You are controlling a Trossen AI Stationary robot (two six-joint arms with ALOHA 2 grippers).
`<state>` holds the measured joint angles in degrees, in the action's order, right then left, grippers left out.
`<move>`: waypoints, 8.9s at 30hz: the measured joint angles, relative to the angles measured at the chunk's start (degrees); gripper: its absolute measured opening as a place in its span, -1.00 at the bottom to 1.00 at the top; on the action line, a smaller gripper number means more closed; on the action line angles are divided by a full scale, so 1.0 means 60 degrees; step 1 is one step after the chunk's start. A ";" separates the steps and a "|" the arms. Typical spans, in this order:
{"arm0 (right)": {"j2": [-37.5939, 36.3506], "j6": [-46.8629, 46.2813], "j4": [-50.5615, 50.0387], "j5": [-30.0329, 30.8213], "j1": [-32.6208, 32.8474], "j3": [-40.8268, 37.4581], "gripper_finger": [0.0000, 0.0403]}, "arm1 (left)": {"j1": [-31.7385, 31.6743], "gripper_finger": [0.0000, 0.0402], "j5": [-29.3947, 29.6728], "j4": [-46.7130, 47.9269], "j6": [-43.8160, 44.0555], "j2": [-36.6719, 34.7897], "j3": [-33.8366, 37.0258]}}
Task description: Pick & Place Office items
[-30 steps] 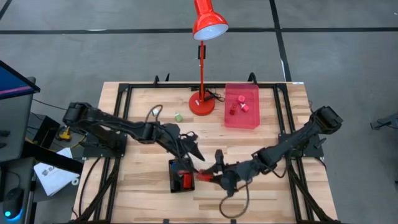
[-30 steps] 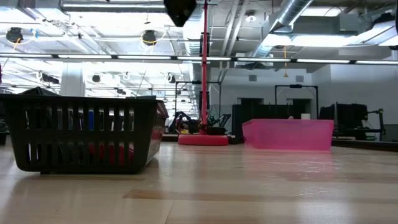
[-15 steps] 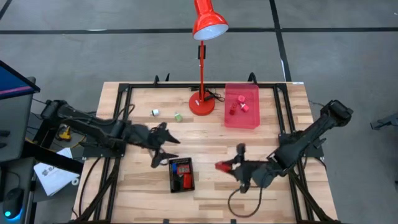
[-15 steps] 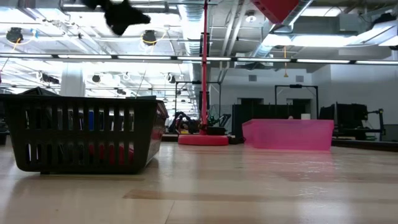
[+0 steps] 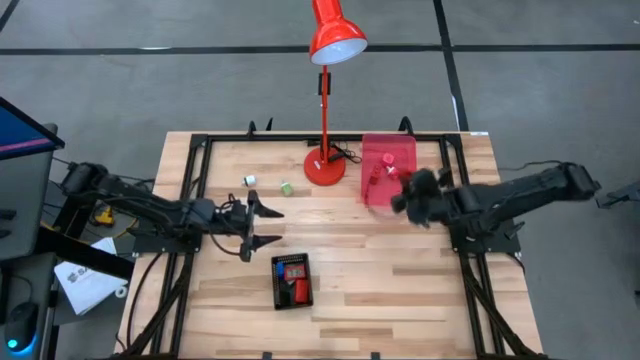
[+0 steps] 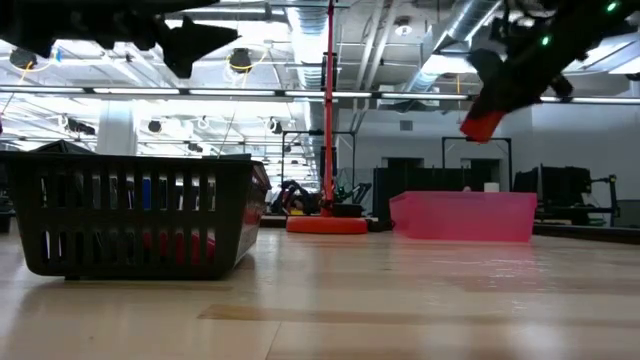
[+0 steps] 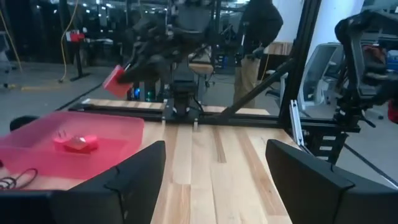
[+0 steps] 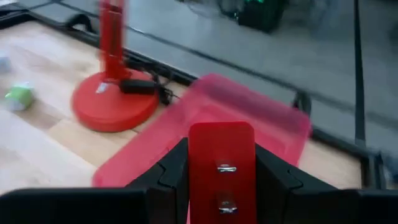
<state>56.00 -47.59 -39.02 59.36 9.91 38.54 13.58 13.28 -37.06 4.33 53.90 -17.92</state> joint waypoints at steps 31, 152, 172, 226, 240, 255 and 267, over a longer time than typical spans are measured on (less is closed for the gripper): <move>0.4091 0.2774 0.3584 -0.5921 -0.6950 -0.0246 -0.44 | 0.0062 0.34 -0.0199 0.0014 -0.0223 -0.0243 0.0005; 0.1728 0.3187 0.7366 -0.3893 0.4481 -0.0058 0.10 | -0.8976 -0.30 -0.0812 1.4093 -0.2180 0.7844 -0.6487; 0.1953 0.5477 0.7221 -0.3179 0.4784 -0.0058 0.10 | -0.8077 -0.38 -0.3988 1.3529 -0.2092 0.4819 -0.6479; 0.5721 1.1521 0.8815 -0.6667 0.4077 0.3251 0.25 | -0.0349 -0.38 -0.8785 0.5662 -0.1278 0.7757 -0.8425; 0.5721 1.1645 0.9051 -0.7481 0.3869 0.3367 0.25 | -0.0188 -0.38 -0.8713 0.5057 -0.1457 0.7757 -0.8425; 0.5960 1.1620 0.9443 -0.8209 0.3378 0.3377 0.25 | -0.0240 -0.38 -0.8717 0.4841 -0.1434 0.7757 -0.8425; 0.6296 1.1717 0.9612 -0.8346 0.3265 0.3377 0.24 | -0.0233 -0.38 -0.8781 0.5070 -0.1414 0.7793 -0.8421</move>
<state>93.78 22.72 18.65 9.29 29.50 58.81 12.19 -39.41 -6.63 -4.15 100.66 -68.45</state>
